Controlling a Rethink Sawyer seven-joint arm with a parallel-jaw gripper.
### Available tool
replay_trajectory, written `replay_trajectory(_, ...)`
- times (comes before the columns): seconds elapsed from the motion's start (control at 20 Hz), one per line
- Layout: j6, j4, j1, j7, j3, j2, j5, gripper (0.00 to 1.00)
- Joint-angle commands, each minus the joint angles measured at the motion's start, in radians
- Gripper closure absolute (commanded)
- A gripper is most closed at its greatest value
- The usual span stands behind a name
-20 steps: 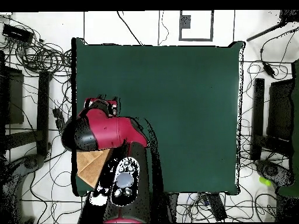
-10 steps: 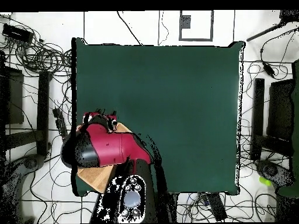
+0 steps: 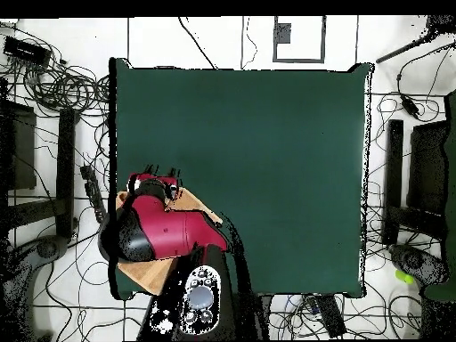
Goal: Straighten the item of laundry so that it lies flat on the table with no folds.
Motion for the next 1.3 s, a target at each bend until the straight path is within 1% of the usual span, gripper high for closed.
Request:
replay_trajectory(0.05,0.037,0.061,0.019,0.149,0.109,0.089,0.009,0.0)
replay_trajectory(0.3,0.011,0.036,0.063,0.179,0.085,0.113,0.047,0.0)
replay_trajectory(0.45,0.026,0.012,0.097,0.184,0.055,0.132,0.072,0.0)
replay_trajectory(0.75,-0.044,0.029,0.071,0.206,0.084,0.135,0.067,0.0)
replay_trajectory(1.1,-0.125,0.007,0.107,0.217,0.053,0.182,0.082,0.0)
replay_trajectory(1.3,-0.127,0.017,0.103,0.208,0.056,0.181,0.083,0.0)
